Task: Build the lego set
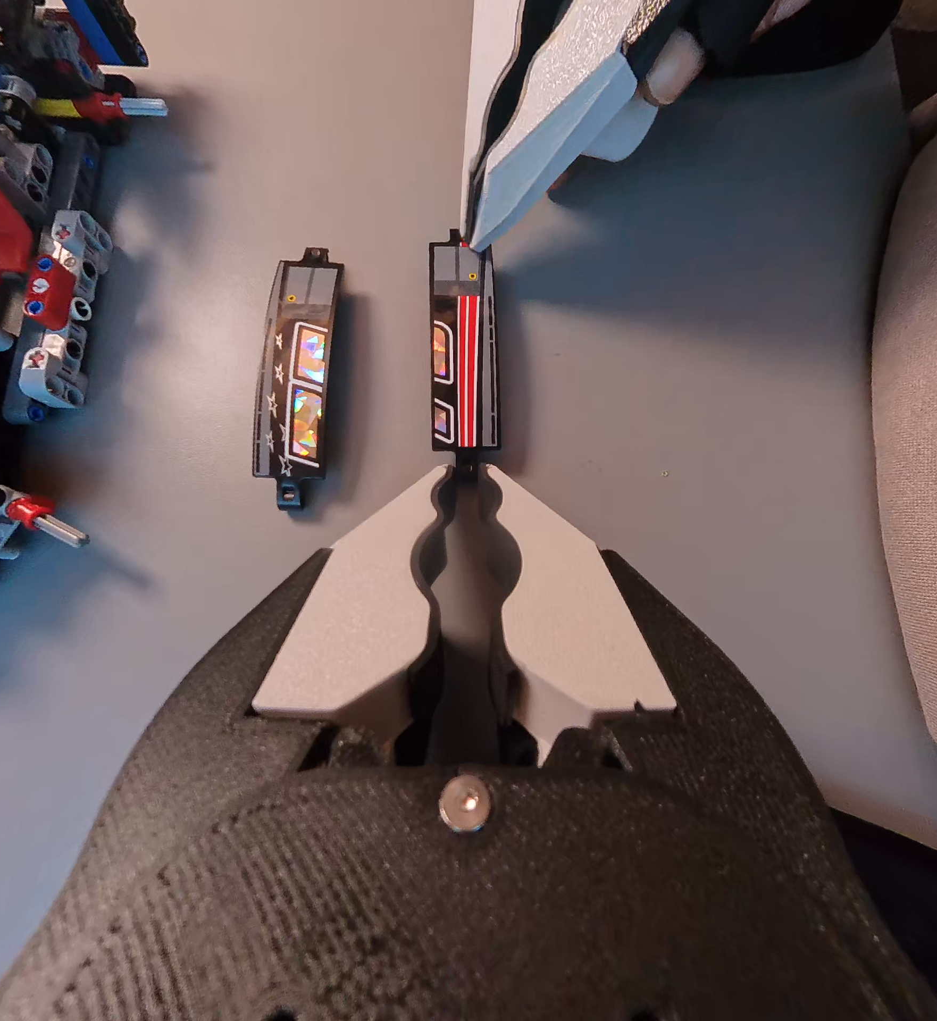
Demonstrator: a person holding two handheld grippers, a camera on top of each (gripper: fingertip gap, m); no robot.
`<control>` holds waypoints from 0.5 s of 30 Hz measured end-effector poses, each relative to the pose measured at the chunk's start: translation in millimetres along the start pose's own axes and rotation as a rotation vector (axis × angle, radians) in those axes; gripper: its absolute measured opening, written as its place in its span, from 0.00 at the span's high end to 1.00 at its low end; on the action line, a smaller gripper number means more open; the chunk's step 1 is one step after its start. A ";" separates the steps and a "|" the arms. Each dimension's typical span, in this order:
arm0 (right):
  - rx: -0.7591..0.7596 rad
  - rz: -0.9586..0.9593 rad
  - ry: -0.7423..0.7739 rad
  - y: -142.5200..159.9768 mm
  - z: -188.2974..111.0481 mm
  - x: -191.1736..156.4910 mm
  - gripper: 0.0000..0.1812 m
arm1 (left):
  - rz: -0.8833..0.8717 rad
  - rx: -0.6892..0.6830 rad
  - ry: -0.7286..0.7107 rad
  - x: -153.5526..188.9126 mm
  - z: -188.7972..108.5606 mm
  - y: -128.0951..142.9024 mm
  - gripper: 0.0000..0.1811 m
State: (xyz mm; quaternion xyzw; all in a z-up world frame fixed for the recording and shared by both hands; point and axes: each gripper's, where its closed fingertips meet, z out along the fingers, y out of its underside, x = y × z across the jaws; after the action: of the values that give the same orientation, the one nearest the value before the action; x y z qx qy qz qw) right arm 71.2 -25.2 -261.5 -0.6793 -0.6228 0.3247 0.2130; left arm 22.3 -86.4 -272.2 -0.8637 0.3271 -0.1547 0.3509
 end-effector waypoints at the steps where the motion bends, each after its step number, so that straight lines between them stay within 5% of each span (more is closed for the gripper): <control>1: -0.011 -0.004 0.009 0.7 -0.4 2.2 1.00 | 0.000 0.000 0.000 0.0 0.0 0.0 0.97; 10: 0.074 -0.060 -0.087 -25.7 4.3 -16.4 0.92 | 0.017 0.003 -0.011 -0.4 0.2 -0.9 0.97; 15: 0.010 -0.292 -0.250 -30.1 7.8 -23.5 0.82 | 0.272 0.042 -0.105 0.8 0.9 -4.7 0.97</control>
State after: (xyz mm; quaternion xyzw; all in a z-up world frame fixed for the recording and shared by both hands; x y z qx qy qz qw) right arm 44.1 -45.2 -242.0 -0.5349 -0.7347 0.3752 0.1823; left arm 25.5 -83.9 -269.5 -0.8106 0.4191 -0.0670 0.4035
